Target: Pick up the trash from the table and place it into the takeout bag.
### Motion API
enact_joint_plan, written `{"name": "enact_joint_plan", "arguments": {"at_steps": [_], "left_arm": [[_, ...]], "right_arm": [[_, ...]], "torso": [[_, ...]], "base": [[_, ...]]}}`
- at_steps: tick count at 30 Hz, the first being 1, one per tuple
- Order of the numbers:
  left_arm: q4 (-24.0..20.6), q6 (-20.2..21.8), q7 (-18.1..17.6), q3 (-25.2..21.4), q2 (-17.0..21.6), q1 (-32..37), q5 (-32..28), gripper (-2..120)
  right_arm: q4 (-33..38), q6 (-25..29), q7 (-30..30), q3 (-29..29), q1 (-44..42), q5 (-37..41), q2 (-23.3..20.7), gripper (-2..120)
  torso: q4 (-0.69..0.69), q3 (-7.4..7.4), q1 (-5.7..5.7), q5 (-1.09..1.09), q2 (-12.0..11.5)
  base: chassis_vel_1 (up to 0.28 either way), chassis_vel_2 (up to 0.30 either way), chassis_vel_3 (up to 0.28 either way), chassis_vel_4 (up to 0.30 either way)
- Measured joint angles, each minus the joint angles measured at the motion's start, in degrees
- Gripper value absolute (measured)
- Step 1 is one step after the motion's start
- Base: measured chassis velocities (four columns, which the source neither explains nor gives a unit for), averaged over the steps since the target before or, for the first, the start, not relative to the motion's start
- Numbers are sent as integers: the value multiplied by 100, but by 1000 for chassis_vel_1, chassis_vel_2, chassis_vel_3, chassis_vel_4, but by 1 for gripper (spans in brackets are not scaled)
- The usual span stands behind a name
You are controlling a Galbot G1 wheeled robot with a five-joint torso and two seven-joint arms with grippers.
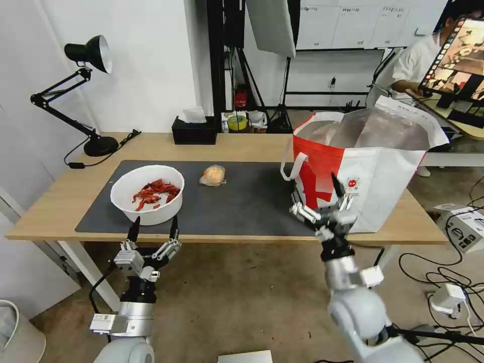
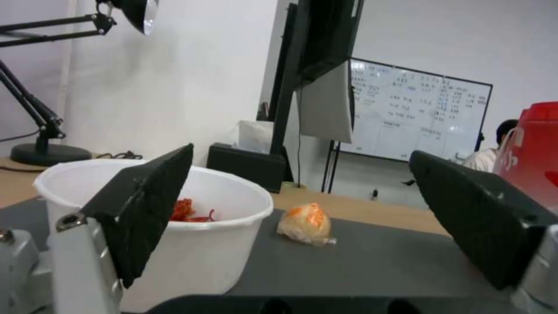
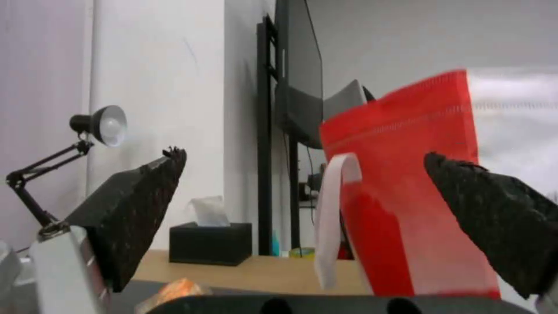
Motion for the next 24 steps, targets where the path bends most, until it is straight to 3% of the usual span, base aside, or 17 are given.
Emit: {"name": "enact_joint_plan", "arguments": {"at_steps": [12,24], "left_arm": [[210,-193,84,-146,32,-96,172,100],[168,-215,86,-284,62,-51,138,100]], "right_arm": [[-318,656,31,-98,-533,-335,244,100],[-210,653,55,-73,-467,-337,217,100]], "torso": [[0,0,0,1,-1],[1,1,1,1,-1]], "base": [[0,0,0,0],[0,0,0,0]]}}
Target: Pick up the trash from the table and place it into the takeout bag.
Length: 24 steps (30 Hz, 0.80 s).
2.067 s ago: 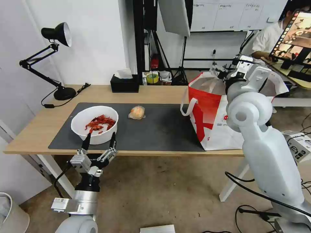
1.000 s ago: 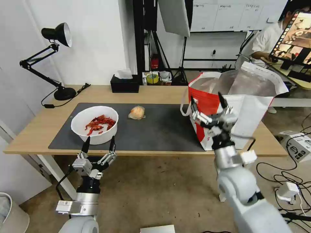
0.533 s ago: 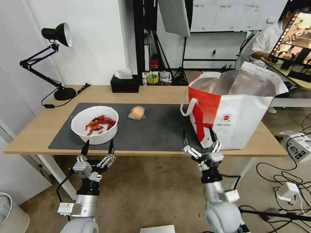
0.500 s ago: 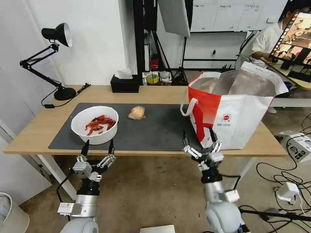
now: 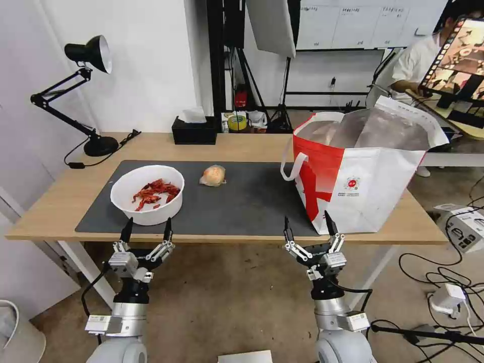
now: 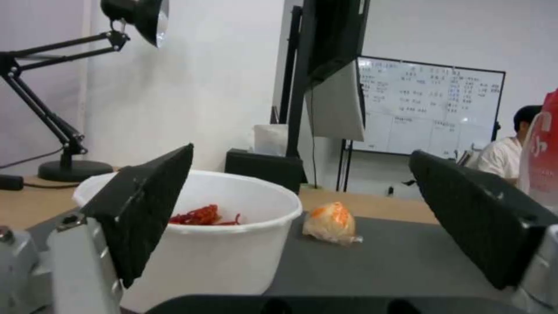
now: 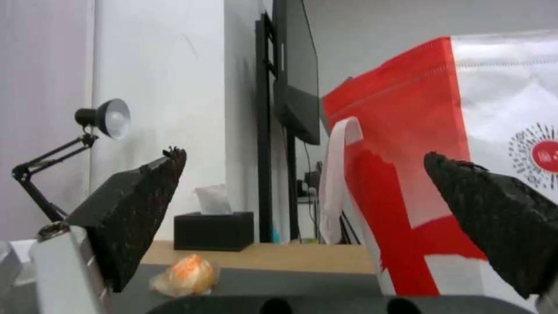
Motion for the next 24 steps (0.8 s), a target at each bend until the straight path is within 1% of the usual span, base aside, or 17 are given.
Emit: {"name": "enact_joint_plan", "arguments": {"at_steps": [6,18,21,24], "left_arm": [[-5,-97,2,-38,-51,77,9,100],[-42,-109,2,-71,-75,78,8,100],[-70,-109,1,-76,-75,89,8,100],[-121,-109,-1,-85,-75,126,5,100]], "right_arm": [[0,-48,0,-58,4,6,-16,100],[-55,-147,0,-142,74,47,-104,100],[-55,-229,2,-193,124,62,-118,100],[-39,-503,16,-297,234,90,-158,100]], "torso": [[0,0,0,0,0],[0,0,0,1,-1],[0,0,0,0,0],[0,0,0,1,0]], "base": [[0,0,0,0],[0,0,0,0],[0,0,0,0],[0,0,0,0]]}}
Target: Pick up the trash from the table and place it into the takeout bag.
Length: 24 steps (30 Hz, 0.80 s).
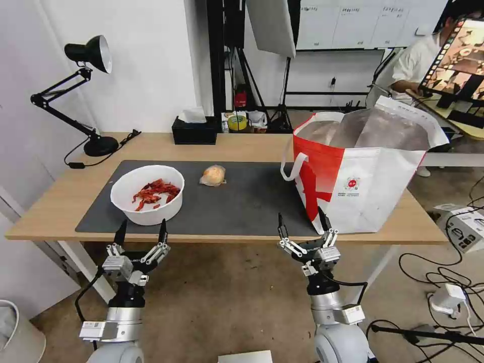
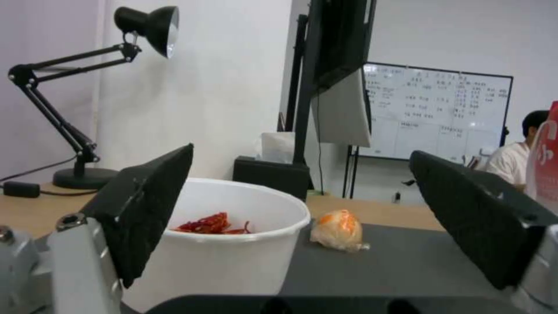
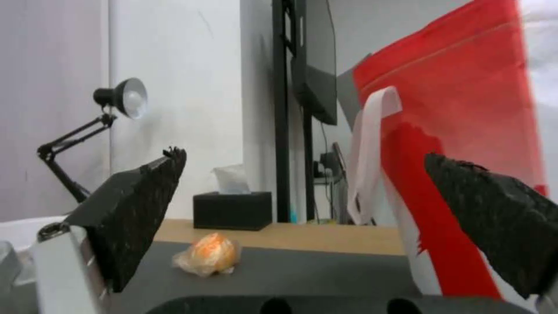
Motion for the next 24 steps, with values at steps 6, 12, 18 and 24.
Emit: {"name": "enact_joint_plan", "arguments": {"at_steps": [6,12,18,24], "left_arm": [[-35,-7,-1,30,0,50,3,100],[-51,-10,-1,88,-1,77,20,100],[-106,6,-2,89,2,54,18,100],[-128,24,2,128,1,60,22,100]], "right_arm": [[89,-500,105,-123,197,54,-80,100],[203,-1151,243,-283,534,286,-225,100],[307,-2015,463,-591,1025,888,-577,100],[303,-2511,596,-747,1461,1345,-799,100]], "torso": [[0,0,0,0,0],[0,0,0,0,0],[0,0,0,0,0],[0,0,0,0,0]], "base": [[0,0,0,0],[0,0,0,0],[0,0,0,0],[0,0,0,0]]}}
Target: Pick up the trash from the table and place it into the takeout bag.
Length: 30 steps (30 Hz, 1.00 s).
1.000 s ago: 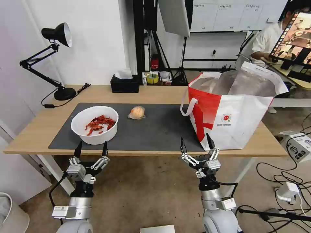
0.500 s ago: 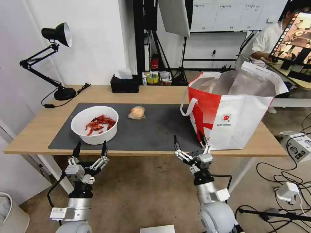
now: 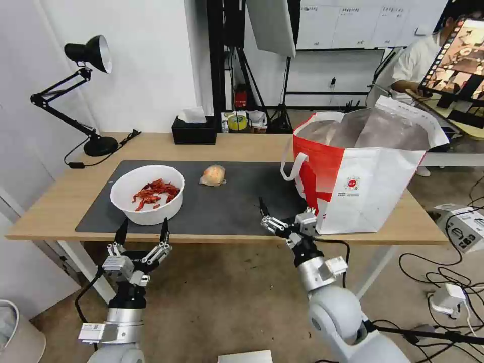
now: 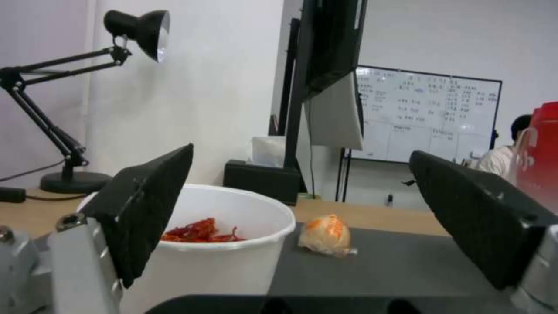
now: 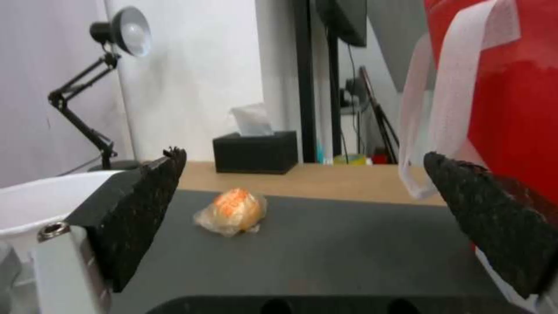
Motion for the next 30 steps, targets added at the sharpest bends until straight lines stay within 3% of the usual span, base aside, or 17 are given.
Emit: {"name": "enact_joint_plan", "arguments": {"at_steps": [6,14,22,30], "left_arm": [[-2,6,1,121,-6,45,72,100],[-13,10,-6,78,-8,47,83,100],[32,13,-10,18,-8,29,69,100],[124,19,-15,12,-8,-34,57,100]], "right_arm": [[-100,-603,155,-211,817,682,-237,100],[-521,-902,199,-623,1614,1185,-328,100],[-1163,-1061,370,-1269,2308,1406,-5,100],[-1664,-1203,623,-1516,2810,1531,264,100]], "torso": [[0,0,0,0,0],[0,0,0,0,0],[1,0,0,-1,0],[0,0,0,-1,0]], "base": [[0,0,0,0],[0,0,0,0],[0,0,0,0],[0,0,0,0]]}}
